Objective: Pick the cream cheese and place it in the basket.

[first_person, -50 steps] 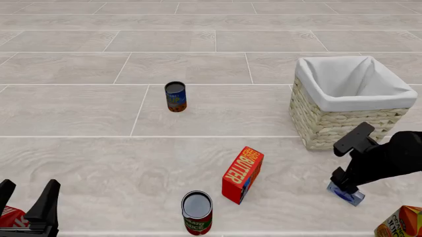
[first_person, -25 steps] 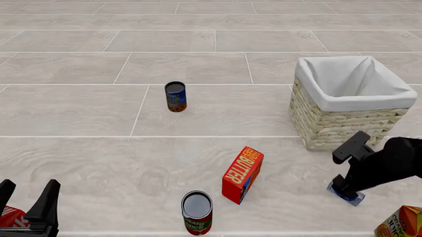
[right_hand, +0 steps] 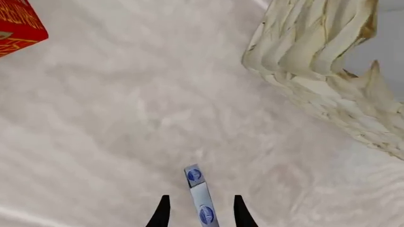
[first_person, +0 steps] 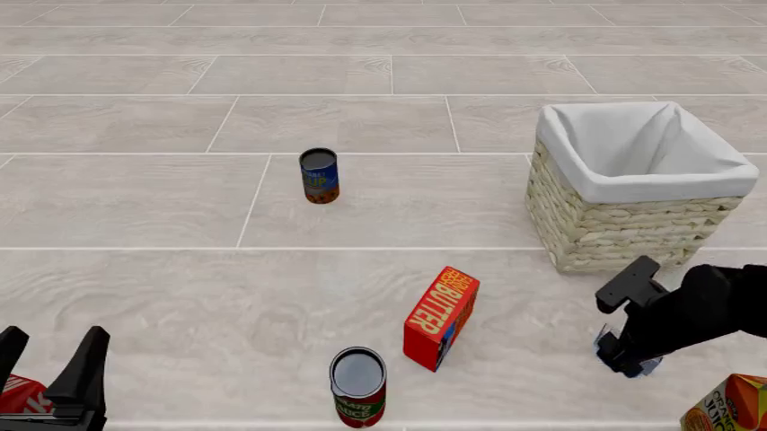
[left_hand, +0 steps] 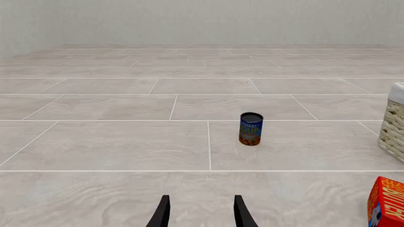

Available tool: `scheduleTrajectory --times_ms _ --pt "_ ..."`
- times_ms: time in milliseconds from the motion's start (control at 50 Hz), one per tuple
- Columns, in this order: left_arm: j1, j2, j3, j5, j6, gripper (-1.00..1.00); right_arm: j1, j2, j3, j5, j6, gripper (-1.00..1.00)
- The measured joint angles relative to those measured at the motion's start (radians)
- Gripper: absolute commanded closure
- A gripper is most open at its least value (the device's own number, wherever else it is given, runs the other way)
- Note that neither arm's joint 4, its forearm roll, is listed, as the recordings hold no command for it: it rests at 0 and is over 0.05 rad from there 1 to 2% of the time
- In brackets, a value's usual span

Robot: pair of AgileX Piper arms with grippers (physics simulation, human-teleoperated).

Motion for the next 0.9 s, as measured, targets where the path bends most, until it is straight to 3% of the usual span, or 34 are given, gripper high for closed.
scheduleTrajectory --times_ms 580,600,900 --pt "0.000 0.000 0.000 0.000 0.000 -1.00 -0.011 0.050 0.012 -0.044 -0.016 -1.00" --pt "0.000 0.000 0.000 0.000 0.000 -1.00 -0.011 0.048 0.012 -0.042 -0.017 1.00" --pt "0.000 0.000 0.000 0.000 0.000 -1.00 -0.023 -0.009 0.000 0.002 -0.061 1.00"
